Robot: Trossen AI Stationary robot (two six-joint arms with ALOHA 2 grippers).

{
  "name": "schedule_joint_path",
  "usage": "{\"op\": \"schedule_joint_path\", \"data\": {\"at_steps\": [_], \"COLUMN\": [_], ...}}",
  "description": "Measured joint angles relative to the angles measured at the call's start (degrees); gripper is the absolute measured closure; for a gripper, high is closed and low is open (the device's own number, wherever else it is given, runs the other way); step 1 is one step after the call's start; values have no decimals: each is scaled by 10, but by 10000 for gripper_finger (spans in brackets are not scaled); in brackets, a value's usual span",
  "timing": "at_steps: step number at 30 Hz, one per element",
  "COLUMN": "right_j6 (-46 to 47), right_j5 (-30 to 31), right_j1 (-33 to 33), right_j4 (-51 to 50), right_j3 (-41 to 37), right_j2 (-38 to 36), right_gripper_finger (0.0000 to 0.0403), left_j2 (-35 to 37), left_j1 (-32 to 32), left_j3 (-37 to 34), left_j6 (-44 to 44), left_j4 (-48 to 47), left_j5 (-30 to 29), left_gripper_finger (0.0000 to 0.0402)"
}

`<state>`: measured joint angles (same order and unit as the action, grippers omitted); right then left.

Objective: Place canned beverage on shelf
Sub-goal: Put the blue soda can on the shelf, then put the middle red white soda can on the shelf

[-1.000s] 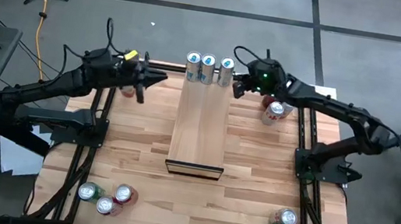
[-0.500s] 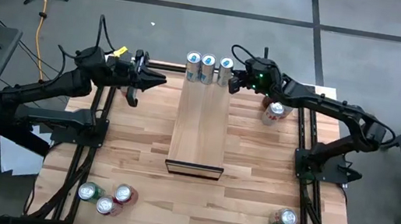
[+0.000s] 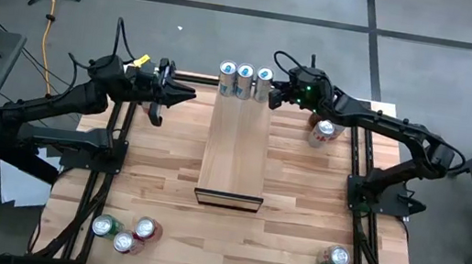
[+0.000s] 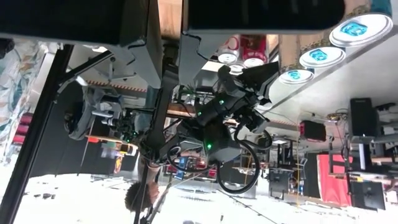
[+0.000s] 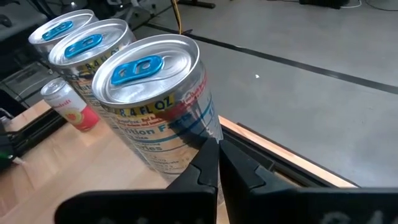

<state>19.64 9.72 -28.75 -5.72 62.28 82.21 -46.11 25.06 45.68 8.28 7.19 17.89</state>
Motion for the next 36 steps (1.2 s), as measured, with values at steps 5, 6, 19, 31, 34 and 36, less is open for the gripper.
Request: {"op": "schedule_joint_path", "data": {"at_steps": [5,6,19,31,34,36], "right_j6": [-3,-5,-69,-96,-96,-96], "right_j5": [-12,-12,-174,-162,-161,-161], "right_j1": [0,0,53,154,153,153], "right_j4": [0,0,-56,-47,-45,-44], "right_j3": [0,0,-12,-14,-14,-14], "right_j2": [0,0,-144,-201,-200,-199], "right_gripper_finger": [403,403,403,403,403,403], "left_j2": [0,0,0,0,0,0], "left_j1": [0,0,0,0,0,0], "left_j3": [0,0,0,1,1,1], "left_j6": [-29,-29,-25,-25,-25,-25], "left_j4": [0,0,-5,-4,-4,-4], "left_j5": [5,5,-4,-5,-5,-5], "left_gripper_finger": [402,402,402,402,402,402]}}
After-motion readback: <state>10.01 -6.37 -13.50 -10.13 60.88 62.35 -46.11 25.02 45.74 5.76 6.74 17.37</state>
